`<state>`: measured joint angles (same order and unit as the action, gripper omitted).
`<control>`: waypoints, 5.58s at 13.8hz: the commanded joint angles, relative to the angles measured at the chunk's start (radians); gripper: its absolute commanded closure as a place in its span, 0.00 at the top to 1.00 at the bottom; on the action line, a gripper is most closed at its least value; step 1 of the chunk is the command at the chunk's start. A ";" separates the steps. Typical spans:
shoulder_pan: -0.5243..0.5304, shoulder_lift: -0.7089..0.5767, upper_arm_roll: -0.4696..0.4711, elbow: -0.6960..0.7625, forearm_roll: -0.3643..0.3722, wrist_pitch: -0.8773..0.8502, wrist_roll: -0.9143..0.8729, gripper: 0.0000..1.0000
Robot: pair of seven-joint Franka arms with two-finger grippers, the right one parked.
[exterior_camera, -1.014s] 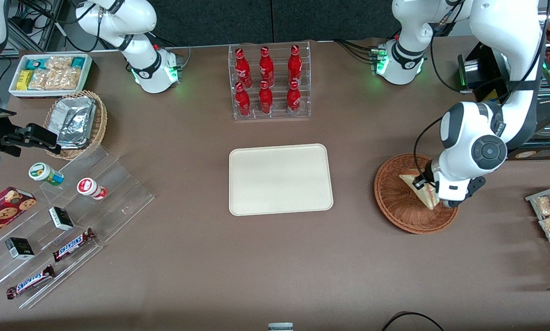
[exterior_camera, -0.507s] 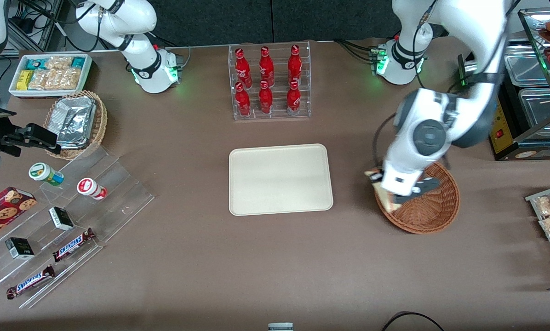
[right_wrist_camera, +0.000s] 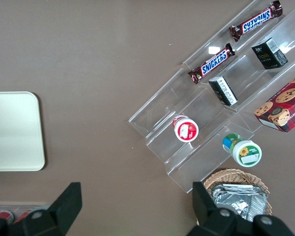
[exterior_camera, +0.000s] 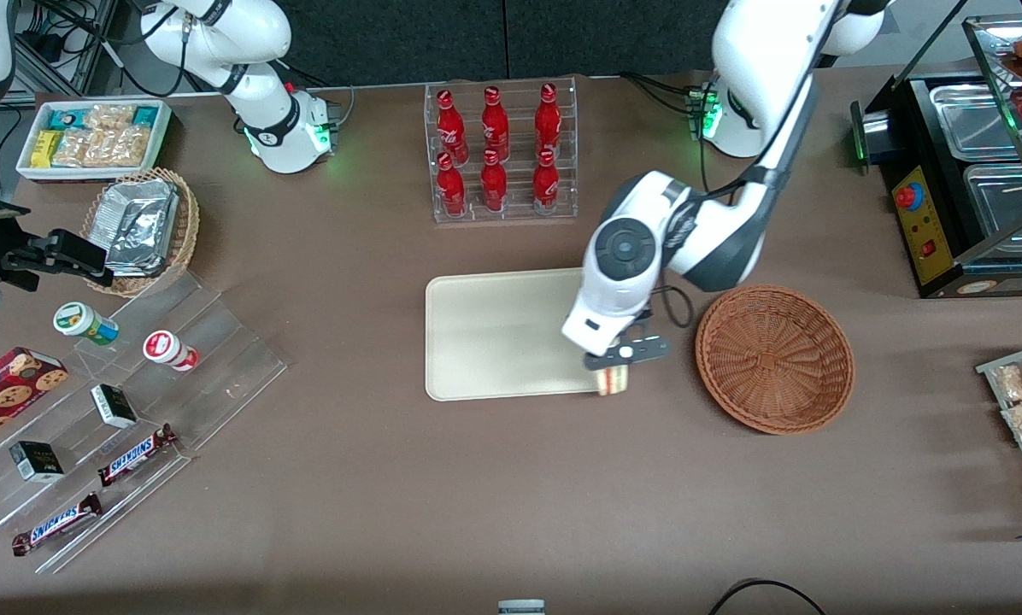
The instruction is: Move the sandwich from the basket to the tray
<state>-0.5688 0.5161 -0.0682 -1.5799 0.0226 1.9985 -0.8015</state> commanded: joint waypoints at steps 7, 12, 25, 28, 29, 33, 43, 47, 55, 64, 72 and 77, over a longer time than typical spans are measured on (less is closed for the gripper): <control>-0.111 0.240 -0.047 0.311 -0.009 -0.132 0.010 0.00; -0.158 0.291 -0.045 0.331 -0.006 -0.113 -0.004 0.00; -0.189 0.324 -0.044 0.298 -0.001 -0.046 -0.097 0.67; -0.192 0.324 -0.042 0.294 0.009 -0.043 -0.099 1.00; -0.192 0.323 -0.042 0.294 0.025 -0.043 -0.099 1.00; -0.190 0.309 -0.042 0.296 0.028 -0.052 -0.099 1.00; -0.175 0.141 0.083 0.281 -0.047 -0.173 -0.081 1.00; -0.175 0.065 0.206 0.193 -0.125 -0.168 0.056 1.00; -0.175 -0.025 0.453 0.126 -0.289 -0.237 0.384 1.00; 0.038 -0.198 0.481 0.032 -0.320 -0.317 0.665 1.00; 0.404 -0.327 0.136 0.037 -0.149 -0.438 0.725 1.00; 0.501 -0.413 0.044 0.008 -0.075 -0.461 0.732 1.00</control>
<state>-0.1103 0.1695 0.0006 -1.5186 -0.0699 1.5430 -0.0806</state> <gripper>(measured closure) 0.000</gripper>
